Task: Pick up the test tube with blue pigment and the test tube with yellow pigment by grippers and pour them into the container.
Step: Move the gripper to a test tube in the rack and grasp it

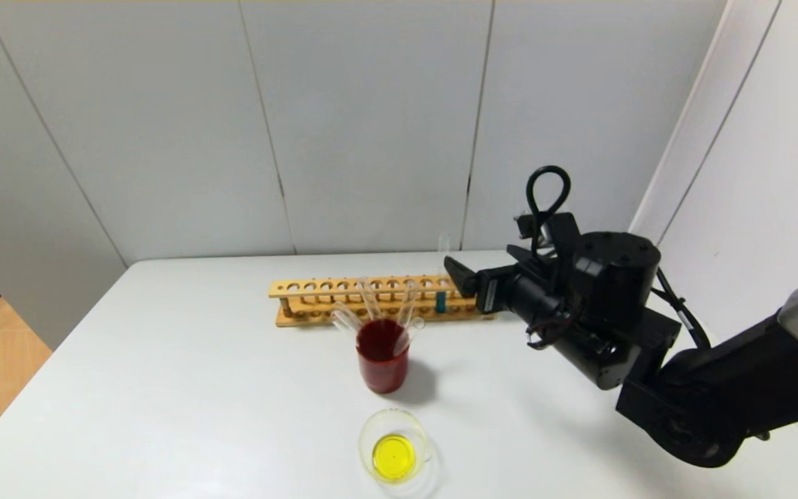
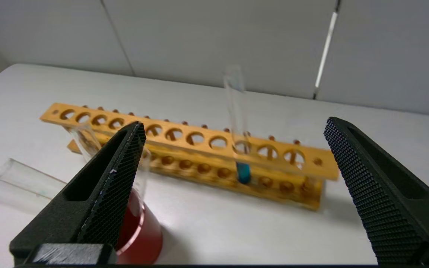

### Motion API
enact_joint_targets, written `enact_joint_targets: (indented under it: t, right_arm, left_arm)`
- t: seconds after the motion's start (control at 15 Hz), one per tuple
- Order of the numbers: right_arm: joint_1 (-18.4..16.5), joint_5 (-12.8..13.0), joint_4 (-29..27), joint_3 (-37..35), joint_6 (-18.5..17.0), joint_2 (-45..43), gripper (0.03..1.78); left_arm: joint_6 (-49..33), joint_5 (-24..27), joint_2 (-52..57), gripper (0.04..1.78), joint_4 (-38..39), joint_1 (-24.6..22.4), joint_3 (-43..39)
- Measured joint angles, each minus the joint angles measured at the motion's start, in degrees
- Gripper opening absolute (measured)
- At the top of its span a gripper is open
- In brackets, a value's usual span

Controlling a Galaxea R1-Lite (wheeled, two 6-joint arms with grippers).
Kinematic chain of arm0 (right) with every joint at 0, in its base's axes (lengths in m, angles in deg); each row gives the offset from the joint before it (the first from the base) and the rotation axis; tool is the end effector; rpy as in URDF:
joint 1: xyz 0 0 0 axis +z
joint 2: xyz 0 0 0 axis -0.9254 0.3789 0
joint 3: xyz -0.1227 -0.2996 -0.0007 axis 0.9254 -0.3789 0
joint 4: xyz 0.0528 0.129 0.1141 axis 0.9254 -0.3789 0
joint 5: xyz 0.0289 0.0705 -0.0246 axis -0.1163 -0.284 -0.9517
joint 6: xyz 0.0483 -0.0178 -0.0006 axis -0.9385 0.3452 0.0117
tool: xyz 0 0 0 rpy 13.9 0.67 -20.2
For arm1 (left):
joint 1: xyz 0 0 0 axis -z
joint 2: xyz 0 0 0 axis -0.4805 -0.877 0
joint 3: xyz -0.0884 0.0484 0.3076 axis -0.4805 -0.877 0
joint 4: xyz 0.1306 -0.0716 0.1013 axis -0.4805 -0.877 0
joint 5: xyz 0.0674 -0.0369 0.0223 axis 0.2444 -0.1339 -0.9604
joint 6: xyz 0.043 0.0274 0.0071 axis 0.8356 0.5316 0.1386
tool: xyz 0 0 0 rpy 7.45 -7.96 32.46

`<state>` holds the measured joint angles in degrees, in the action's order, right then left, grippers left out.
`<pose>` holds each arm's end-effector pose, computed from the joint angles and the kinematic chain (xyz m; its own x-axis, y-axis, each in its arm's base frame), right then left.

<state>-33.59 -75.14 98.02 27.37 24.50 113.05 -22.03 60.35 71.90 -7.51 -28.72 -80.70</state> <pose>0.3209 0.2039 0.1552 0.9269 0.3632 -0.0941 -0.3536 0.9295 0.1048 -0.0295 -0.0001 0.0768 1.0000 -0.0028 -0.0023 0.0028 1.0000 -0.0078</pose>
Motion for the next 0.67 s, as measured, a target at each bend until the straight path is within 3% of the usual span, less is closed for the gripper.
enact_joint_targets:
  t: [0.13,0.33,0.67]
  right_arm:
    - [-0.17,0.51,3.17,-4.88,-1.41,-0.06,1.75]
    - [-0.24,0.74,3.64,-8.33,-1.85,0.29,1.75]
    - [-0.24,-0.01,3.67,-5.78,-1.41,3.68,1.75]
  left_arm:
    - [-0.05,0.02,0.0,1.75,-0.02,0.0,0.0]
    - [-0.05,0.02,0.0,1.75,0.0,0.0,0.0]
    - [-0.07,0.02,0.0,1.75,-0.02,0.0,0.0]
